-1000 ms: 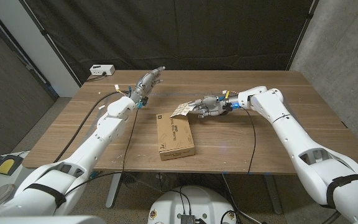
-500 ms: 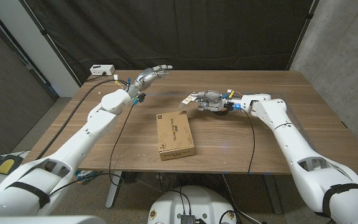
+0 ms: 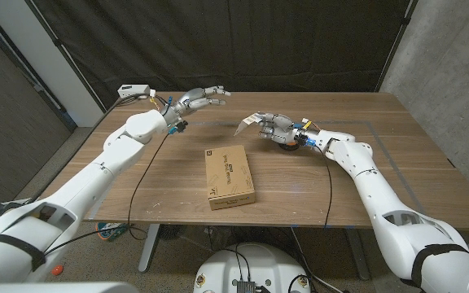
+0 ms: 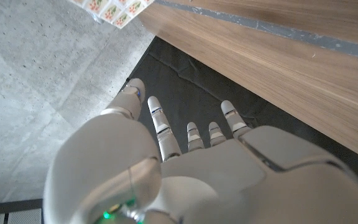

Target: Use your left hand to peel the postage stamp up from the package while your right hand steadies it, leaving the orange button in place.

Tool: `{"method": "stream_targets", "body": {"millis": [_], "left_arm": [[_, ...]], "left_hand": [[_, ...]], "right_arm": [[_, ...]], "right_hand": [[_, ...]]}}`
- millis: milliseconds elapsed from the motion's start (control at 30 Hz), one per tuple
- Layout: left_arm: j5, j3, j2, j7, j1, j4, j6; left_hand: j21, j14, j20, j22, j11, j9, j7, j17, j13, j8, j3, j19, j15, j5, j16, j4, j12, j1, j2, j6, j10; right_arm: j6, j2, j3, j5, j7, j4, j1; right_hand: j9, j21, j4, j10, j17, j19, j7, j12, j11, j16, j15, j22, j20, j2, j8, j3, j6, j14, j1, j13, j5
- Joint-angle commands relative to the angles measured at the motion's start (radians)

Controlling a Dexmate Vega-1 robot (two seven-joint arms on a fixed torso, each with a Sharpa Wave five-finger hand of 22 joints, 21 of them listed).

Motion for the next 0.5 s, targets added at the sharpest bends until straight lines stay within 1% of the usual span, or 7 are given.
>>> {"method": "stream_targets", "body": {"millis": [33, 167, 233, 300, 400, 433, 500], "left_arm": [[0.088, 0.035, 0.084, 0.007, -0.003, -0.11, 0.054], [0.117, 0.042, 0.098, 0.03, 0.002, -0.143, 0.067], [0.125, 0.044, 0.102, 0.039, 0.005, -0.152, 0.066], [0.138, 0.046, 0.107, 0.054, 0.01, -0.165, 0.065], [0.163, 0.049, 0.112, 0.083, 0.017, -0.187, 0.068], [0.172, 0.051, 0.113, 0.094, 0.02, -0.193, 0.068], [0.185, 0.053, 0.112, 0.114, 0.024, -0.201, 0.063]], "left_hand": [[0.004, -0.011, -0.011, 0.001, 0.0, 0.002, -0.002, -0.001, 0.004, -0.017, -0.014, 0.028, -0.007, 0.009, -0.004, 0.001, -0.006, 0.045, -0.023, -0.013, -0.023], [0.002, -0.021, -0.017, 0.001, 0.003, 0.002, -0.002, -0.002, 0.004, -0.03, -0.024, 0.04, -0.014, 0.012, -0.007, 0.004, -0.011, 0.073, -0.038, -0.032, -0.04], [0.003, -0.021, -0.028, 0.001, 0.0, 0.003, -0.002, -0.002, 0.005, -0.035, -0.029, 0.048, -0.021, 0.013, -0.007, 0.006, -0.009, 0.083, -0.045, -0.041, -0.04], [0.003, -0.022, -0.031, 0.0, -0.005, 0.003, -0.002, -0.002, 0.005, -0.039, -0.033, 0.053, -0.025, 0.014, -0.007, 0.007, -0.01, 0.09, -0.049, -0.047, -0.045], [0.002, -0.023, -0.032, 0.0, -0.007, 0.003, -0.002, -0.002, 0.005, -0.043, -0.037, 0.058, -0.031, 0.014, -0.007, 0.008, -0.01, 0.097, -0.054, -0.054, -0.046], [0.002, -0.023, -0.033, 0.0, -0.016, 0.004, -0.002, -0.002, 0.005, -0.046, -0.04, 0.059, -0.031, 0.015, -0.007, 0.009, -0.009, 0.102, -0.056, -0.059, -0.047], [0.002, -0.022, -0.035, 0.0, -0.016, 0.004, -0.002, -0.002, 0.005, -0.049, -0.043, 0.065, -0.034, 0.016, -0.006, 0.011, -0.008, 0.107, -0.06, -0.064, -0.046]], "right_arm": [[0.086, 0.059, 0.05, 0.059, 0.05, 0.117, 0.018], [0.098, 0.072, 0.061, 0.061, 0.065, 0.147, 0.029], [0.103, 0.079, 0.068, 0.064, 0.076, 0.167, 0.036], [0.108, 0.086, 0.074, 0.065, 0.085, 0.181, 0.042], [0.118, 0.093, 0.08, 0.061, 0.1, 0.202, 0.051], [0.121, 0.095, 0.082, 0.061, 0.107, 0.211, 0.055], [0.129, 0.1, 0.088, 0.059, 0.117, 0.225, 0.059]], "right_hand": [[0.003, -0.001, -0.02, 0.135, 0.005, 0.019, 0.003, 0.009, -0.024, 0.007, -0.004, -0.01, -0.132, -0.002, 0.005, 0.03, 0.014, 0.011, 0.013, 0.005, 0.006], [0.006, -0.002, -0.019, 0.137, 0.008, 0.022, 0.002, 0.01, -0.024, 0.009, -0.004, -0.016, -0.132, -0.005, 0.007, 0.031, 0.015, 0.013, 0.014, 0.007, 0.008], [0.007, -0.001, -0.019, 0.137, 0.006, 0.023, 0.003, 0.009, -0.023, 0.006, -0.004, -0.015, -0.131, -0.005, 0.007, 0.035, 0.016, 0.011, 0.015, 0.005, 0.01], [0.008, -0.002, -0.019, 0.135, 0.008, 0.025, 0.002, 0.01, -0.025, 0.006, -0.004, -0.02, -0.133, -0.007, 0.007, 0.036, 0.015, 0.012, 0.016, 0.009, 0.011], [0.01, -0.001, -0.019, 0.137, 0.013, 0.029, 0.004, 0.011, -0.024, 0.009, -0.004, -0.029, -0.134, -0.009, 0.006, 0.037, 0.015, 0.017, 0.019, 0.01, 0.013], [0.011, -0.001, -0.019, 0.138, 0.013, 0.03, 0.004, 0.011, -0.025, 0.009, -0.004, -0.031, -0.134, -0.009, 0.006, 0.037, 0.015, 0.017, 0.019, 0.01, 0.014], [0.011, 0.001, -0.018, 0.137, 0.015, 0.031, 0.004, 0.011, -0.026, 0.01, -0.004, -0.035, -0.134, -0.01, 0.006, 0.037, 0.015, 0.018, 0.02, 0.011, 0.014]]}}
